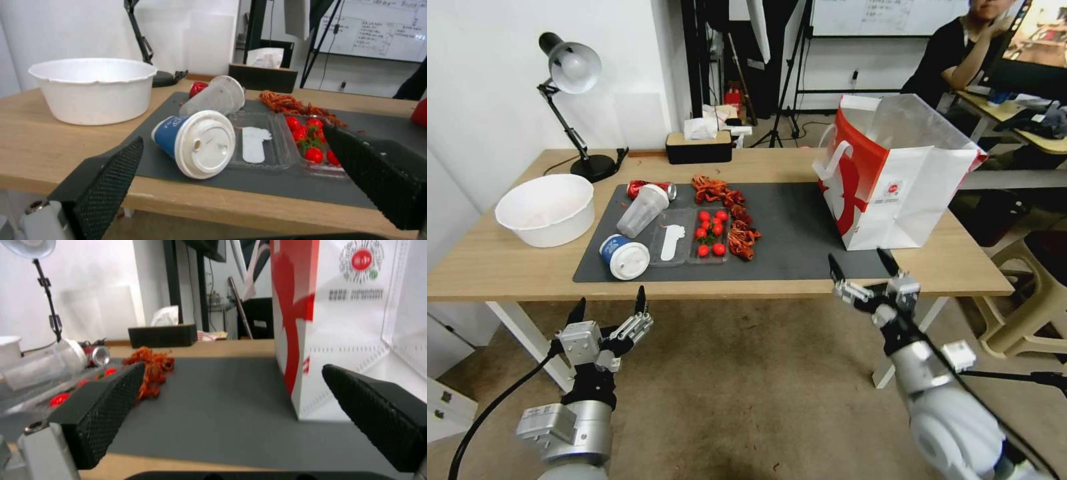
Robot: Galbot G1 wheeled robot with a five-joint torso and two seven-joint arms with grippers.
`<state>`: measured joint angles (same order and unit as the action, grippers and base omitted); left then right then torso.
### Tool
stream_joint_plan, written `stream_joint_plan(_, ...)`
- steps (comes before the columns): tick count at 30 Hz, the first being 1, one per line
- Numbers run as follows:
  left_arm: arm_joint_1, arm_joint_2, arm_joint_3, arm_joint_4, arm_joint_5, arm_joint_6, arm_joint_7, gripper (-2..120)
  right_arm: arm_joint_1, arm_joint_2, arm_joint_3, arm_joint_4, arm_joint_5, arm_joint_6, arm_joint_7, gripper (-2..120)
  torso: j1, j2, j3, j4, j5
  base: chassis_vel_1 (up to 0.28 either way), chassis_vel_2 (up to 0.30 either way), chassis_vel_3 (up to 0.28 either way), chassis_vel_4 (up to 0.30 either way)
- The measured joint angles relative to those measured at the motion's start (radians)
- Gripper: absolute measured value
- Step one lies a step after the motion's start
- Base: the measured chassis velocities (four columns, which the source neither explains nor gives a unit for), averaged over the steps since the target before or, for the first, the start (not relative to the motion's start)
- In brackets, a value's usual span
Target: Pick up the trash from the table and place it into the takeout bag.
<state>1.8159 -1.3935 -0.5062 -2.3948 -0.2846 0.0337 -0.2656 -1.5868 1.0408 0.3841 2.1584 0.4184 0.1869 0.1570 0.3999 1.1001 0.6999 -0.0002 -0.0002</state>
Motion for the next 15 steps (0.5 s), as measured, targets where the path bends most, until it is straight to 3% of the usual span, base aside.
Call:
stream_joint_plan(1, 0.000, 0.000, 0.000, 0.000, 0.000, 0.000, 0.000, 100, 0.000, 0.000, 0.000, 0.000, 0.000, 0.000, 0.000, 100, 0.000, 0.000, 0.000, 0.0000, 0.0000, 0.000, 0.000, 0.000, 0.000)
stream_joint_plan(4, -0.031, 0.072, -0.008, -0.044, -0.185, 0.104, -0.088, 100, 0.017, -0.011, -0.022, 0.000, -0.006, -0.009, 0.000, 100, 0.000, 0.000, 0.000, 0.0005, 0.0002, 0.000, 0.000, 0.000, 0.000)
stream_joint_plan(5, -0.031, 0.072, -0.008, -0.044, -0.185, 0.104, -0.088, 100, 0.017, -0.011, -0.022, 0.000, -0.006, -0.009, 0.000, 100, 0.000, 0.000, 0.000, 0.0005, 0.0002, 0.000, 0.000, 0.000, 0.000)
stream_joint_plan(8, -0.092, 0.177, -0.062, -0.050, -0.337, 0.154, -0.146, 100, 0.041, -0.029, -0.038, 0.001, -0.001, -0.025, 0.002, 100, 0.000, 0.000, 0.000, 0.0005, -0.0003, 0.000, 0.000, 0.000, 0.000)
stream_joint_plan(9, -0.092, 0.177, -0.062, -0.050, -0.337, 0.154, -0.146, 100, 0.041, -0.029, -0.038, 0.001, -0.001, -0.025, 0.002, 100, 0.000, 0.000, 0.000, 0.0005, -0.0003, 0.000, 0.000, 0.000, 0.000)
stream_joint_plan(11, -0.130, 0.253, -0.112, -0.050, -0.463, 0.189, -0.181, 100, 0.058, -0.038, -0.051, 0.002, 0.002, -0.033, 0.005, 100, 0.000, 0.000, 0.000, -0.0002, -0.0003, 0.000, 0.000, 0.000, 0.000)
stream_joint_plan(13, -0.143, 0.287, -0.135, -0.050, -0.521, 0.205, -0.201, 100, 0.070, -0.043, -0.060, -0.001, 0.004, -0.036, 0.006, 100, 0.000, 0.000, 0.000, 0.0002, -0.0001, 0.000, 0.000, 0.000, 0.000)
stream_joint_plan(15, -0.197, 0.368, -0.166, -0.044, -0.649, 0.256, -0.248, 100, 0.078, -0.046, -0.066, -0.003, 0.005, -0.043, 0.008, 100, 0.000, 0.000, 0.000, 0.0009, 0.0005, 0.000, 0.000, 0.000, 0.000)
